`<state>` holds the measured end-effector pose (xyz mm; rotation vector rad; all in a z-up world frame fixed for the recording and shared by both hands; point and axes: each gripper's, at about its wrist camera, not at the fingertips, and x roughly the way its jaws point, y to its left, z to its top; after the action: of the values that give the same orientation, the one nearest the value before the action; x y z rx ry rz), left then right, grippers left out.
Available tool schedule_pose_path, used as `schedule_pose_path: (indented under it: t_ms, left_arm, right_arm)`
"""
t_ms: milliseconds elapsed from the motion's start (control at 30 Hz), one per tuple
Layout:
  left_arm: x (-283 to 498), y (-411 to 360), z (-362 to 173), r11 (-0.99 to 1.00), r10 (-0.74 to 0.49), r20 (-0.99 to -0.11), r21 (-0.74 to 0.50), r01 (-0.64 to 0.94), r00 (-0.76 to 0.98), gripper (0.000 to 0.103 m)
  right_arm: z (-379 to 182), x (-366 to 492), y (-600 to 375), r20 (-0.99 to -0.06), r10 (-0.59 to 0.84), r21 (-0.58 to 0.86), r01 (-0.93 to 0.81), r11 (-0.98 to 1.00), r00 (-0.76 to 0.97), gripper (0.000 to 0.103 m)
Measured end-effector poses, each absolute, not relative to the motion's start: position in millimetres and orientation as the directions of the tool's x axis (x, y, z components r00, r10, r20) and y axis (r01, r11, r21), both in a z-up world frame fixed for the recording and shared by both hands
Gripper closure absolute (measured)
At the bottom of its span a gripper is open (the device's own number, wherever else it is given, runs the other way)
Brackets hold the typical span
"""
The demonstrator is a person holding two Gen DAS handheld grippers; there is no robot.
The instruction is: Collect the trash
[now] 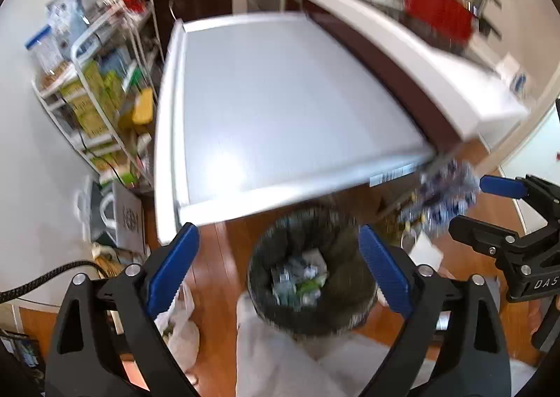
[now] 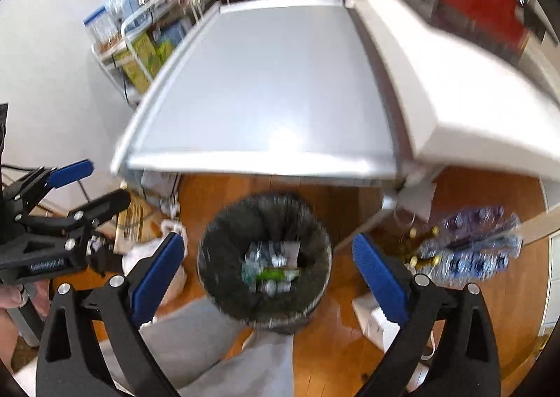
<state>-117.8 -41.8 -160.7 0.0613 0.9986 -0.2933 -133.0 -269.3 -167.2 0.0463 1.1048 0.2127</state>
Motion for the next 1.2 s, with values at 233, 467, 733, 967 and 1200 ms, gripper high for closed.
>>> schedule_pose_path:
  t_ms: [233, 467, 733, 967, 1200]
  left_arm:
    - [-102.2, -31.2, -113.4, 0.970, -0.211, -0.758, -0.083, 0.230, 0.617, 0.009]
    - [-90.2, -21.9, -73.3, 0.982, -0.172, -0.662, -0.059, 0.178, 0.730, 0.005]
    - [-78.9, -14.3, -28.2, 0.991, -0.132, -0.541, -0.040, 0.132, 0.831, 0.002]
    - [-65.3, -10.0, -0.2, 0.993, -0.113, -0.470, -0.027, 0.114, 0.875, 0.002]
    - [-58.6, -10.6, 16.8, 0.996, -0.081, -0.425, -0.001, 0.089, 0.902, 0.002]
  right_arm:
    - [-115.9, -106.5, -266.1, -0.803, 0.181, 0.124, -0.138, 0.983, 0.568, 0.004]
    - [-76.2, -84.9, -267.3, -0.717, 0.172, 0.137, -0.105, 0.985, 0.676, 0.004]
    - [-27.2, -75.1, -262.6, -0.601, 0.109, 0.072, -0.083, 0.994, 0.792, 0.004]
    - [5.8, -73.6, -259.2, -0.513, 0.084, 0.051, -0.067, 0.996, 0.854, 0.004]
    - [22.1, -72.1, -252.5, -0.464, 0.064, 0.030, -0.057, 0.998, 0.884, 0.004]
